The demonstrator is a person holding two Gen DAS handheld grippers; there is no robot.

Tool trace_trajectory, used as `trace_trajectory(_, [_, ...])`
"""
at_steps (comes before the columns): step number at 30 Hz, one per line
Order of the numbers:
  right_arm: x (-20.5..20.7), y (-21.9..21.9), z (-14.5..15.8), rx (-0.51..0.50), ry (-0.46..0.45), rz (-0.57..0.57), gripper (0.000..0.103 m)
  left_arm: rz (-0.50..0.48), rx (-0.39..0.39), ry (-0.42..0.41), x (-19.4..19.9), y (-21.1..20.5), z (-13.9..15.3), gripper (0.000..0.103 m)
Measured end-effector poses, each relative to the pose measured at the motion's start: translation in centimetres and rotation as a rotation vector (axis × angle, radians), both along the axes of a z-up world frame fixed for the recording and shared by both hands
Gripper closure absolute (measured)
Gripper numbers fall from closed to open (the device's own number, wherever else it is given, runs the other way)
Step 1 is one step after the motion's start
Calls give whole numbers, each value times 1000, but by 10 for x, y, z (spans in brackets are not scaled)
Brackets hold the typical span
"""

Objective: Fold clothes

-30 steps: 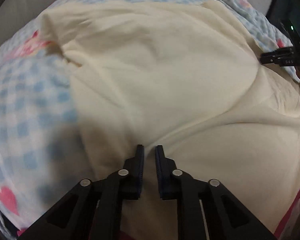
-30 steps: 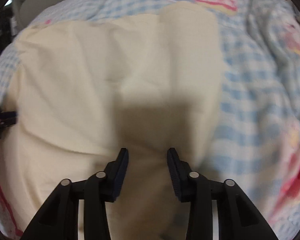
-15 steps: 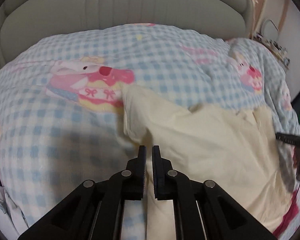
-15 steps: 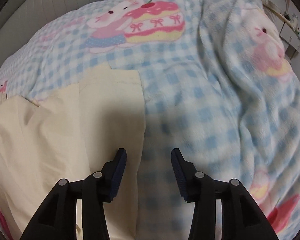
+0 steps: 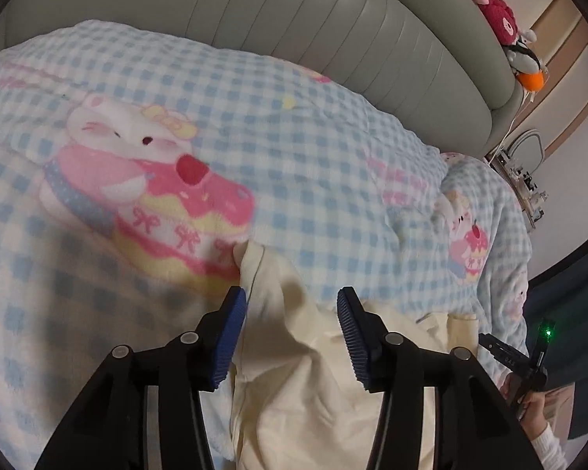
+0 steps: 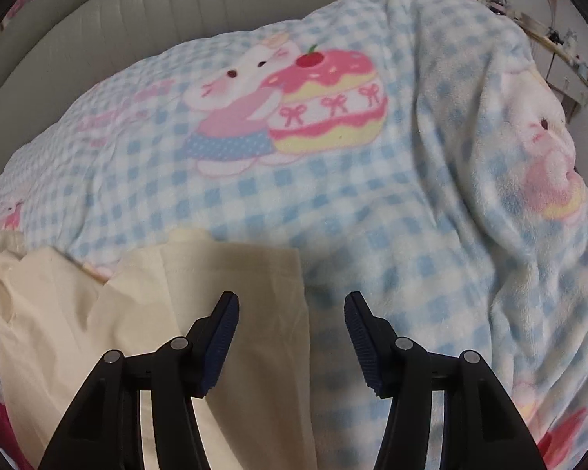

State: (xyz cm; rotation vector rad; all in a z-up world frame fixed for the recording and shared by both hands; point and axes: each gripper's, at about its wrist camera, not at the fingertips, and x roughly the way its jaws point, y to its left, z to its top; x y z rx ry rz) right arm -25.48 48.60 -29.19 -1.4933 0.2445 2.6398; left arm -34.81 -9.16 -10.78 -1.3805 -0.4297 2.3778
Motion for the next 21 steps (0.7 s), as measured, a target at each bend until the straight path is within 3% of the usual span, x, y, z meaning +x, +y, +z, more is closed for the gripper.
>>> trace_trajectory(2, [-15,4,-14,-54,-77,32,34,-11,-54,-83,-15,18,-21,44])
trace_trajectory(3, [-23,5,-23,-67,-119,46,33,-16,-81,-125,-22,27,-31,44])
trace_trajectory(4, [-29,7,-33,-74,-156,53,33,-22,-99,-140,-25,34,-37,51])
trace_trajectory(5, [-32,8,-41,-90,-178,51,33,-28,-109,-133,-24,39,-38,85])
trace_trajectory(6, [-30,8,-43,-107,-179,55,37,-45,-125,-106,-19,45,-34,94])
trace_trajectory(8, [-20,0,-36,-116,-159,109,79,-108,-162,-13,-1,59,-16,95])
trace_trajectory(10, [-5,-12,-20,-101,-118,204,91,-194,-160,72,25,67,7,95])
trace_trajectory(13, [31,-26,11,-71,-73,323,94,-269,-142,86,74,60,20,95])
trace_trajectory(15, [65,-26,30,-37,-49,356,95,-314,-188,42,103,51,9,95])
trace_trajectory(17, [91,-20,37,-56,-83,373,101,-362,-252,-8,126,42,-7,95])
trace_trajectory(19, [89,-39,51,-54,-129,395,101,-398,-331,-41,135,37,-23,95])
trace_trajectory(21, [104,-41,56,8,-136,427,101,-398,-347,-80,135,29,-34,95])
